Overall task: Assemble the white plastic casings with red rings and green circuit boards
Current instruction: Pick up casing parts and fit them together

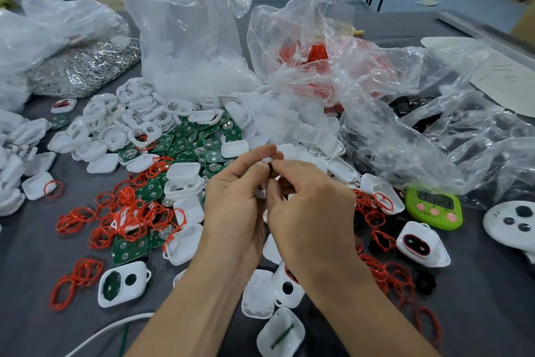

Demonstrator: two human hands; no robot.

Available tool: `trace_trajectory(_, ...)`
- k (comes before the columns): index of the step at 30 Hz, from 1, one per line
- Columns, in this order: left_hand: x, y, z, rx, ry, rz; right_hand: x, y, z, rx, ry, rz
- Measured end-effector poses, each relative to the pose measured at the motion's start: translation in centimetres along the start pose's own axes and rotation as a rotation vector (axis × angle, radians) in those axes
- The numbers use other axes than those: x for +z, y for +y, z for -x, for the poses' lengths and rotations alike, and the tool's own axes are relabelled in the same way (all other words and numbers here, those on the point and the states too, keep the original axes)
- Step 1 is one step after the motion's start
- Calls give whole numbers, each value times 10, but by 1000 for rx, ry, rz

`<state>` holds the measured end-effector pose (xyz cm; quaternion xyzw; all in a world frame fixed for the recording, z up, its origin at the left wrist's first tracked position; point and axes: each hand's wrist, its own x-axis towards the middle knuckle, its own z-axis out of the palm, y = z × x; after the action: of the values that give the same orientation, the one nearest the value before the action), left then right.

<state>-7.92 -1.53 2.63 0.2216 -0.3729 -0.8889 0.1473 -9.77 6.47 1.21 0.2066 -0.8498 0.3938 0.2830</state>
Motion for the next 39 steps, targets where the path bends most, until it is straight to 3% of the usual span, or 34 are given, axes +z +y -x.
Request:
trace_trajectory(3,-1,-2,0,14,33,1,-1,1,0,-10,5,-70)
trace_trajectory(9,-5,3,-9,14,25,22,-6,20,-16,279,-213,-493)
trace_trajectory(14,-4,1,-9,-34,-7,35,-12,33,-22,318,-224,-669)
trace_trajectory(25,-12,0,-12,-93,-100,-175,-25,56,-36,305,-532,-635)
trace_trajectory(33,-19,2,-12,-81,-180,-290,-26,56,-34,196,-591,-544)
trace_trajectory(39,-25,10,-14,-149,-272,-291,-23,56,-34,270,-597,-614)
